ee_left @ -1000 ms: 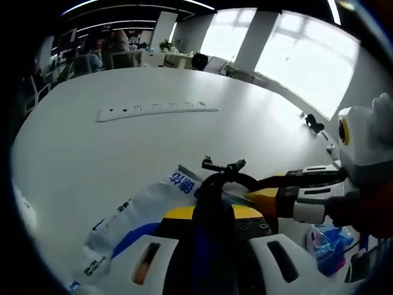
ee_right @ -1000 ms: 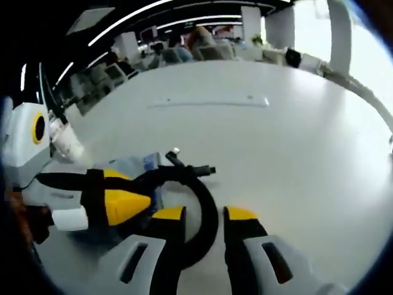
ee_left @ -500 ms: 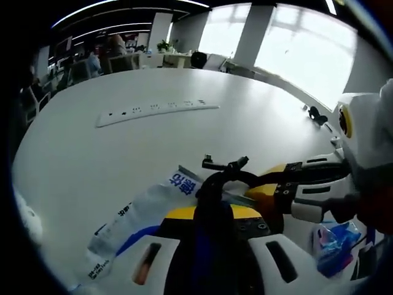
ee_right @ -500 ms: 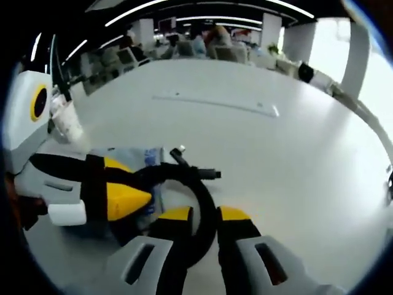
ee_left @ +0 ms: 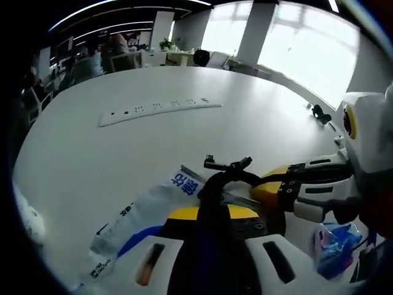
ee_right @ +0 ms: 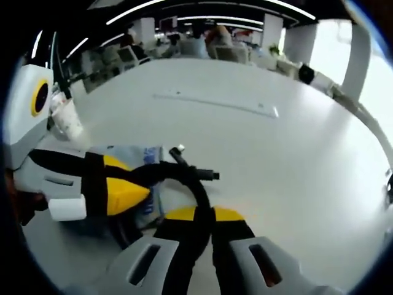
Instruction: Arrange the tabletop items into an orderly group along one side of the table until the central work area is clear of visible clutter.
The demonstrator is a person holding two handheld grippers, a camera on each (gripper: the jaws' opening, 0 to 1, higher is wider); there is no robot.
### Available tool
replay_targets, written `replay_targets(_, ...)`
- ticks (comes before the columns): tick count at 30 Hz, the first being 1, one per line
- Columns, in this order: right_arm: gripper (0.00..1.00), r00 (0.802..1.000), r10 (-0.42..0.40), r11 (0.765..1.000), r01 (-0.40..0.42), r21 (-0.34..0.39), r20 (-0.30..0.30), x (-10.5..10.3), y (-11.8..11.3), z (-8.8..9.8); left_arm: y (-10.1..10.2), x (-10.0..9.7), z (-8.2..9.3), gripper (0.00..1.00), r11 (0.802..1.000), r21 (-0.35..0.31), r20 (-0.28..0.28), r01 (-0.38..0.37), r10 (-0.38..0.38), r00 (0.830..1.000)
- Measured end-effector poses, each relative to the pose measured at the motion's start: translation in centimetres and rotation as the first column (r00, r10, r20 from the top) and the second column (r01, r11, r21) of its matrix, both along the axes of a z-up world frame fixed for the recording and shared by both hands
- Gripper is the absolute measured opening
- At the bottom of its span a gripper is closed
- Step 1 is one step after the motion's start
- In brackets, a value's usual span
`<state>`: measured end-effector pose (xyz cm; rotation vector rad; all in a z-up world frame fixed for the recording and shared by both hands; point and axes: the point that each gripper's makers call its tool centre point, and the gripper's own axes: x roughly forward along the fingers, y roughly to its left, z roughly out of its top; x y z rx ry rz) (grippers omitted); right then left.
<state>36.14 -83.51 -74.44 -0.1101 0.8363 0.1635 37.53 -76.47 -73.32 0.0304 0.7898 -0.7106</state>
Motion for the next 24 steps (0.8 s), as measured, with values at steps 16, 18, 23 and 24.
replay_targets(16,0.02,0.999,-0.028,0.998,0.029,0.052,-0.016,-1.4,0.5,1.2,0.4,-0.8,1.4,0.08,1.000,-0.019,-0.022,0.003,-0.004,1.000)
replay_targets(18,0.02,0.999,-0.036,0.998,0.037,0.054,-0.011,-1.6,0.5,1.7,0.4,-0.8,1.8,0.07,1.000,-0.026,-0.014,0.002,-0.002,1.000)
replay_targets(23,0.02,1.000,-0.026,0.998,0.025,0.059,0.017,-1.6,0.7,2.8,0.7,-1.0,2.7,0.07,0.999,-0.036,-0.005,0.001,-0.001,1.000)
replay_targets(24,0.02,0.999,-0.026,0.998,0.025,0.059,0.019,-1.7,0.8,3.0,0.8,-1.0,2.9,0.06,0.999,-0.041,-0.002,0.002,-0.002,1.000)
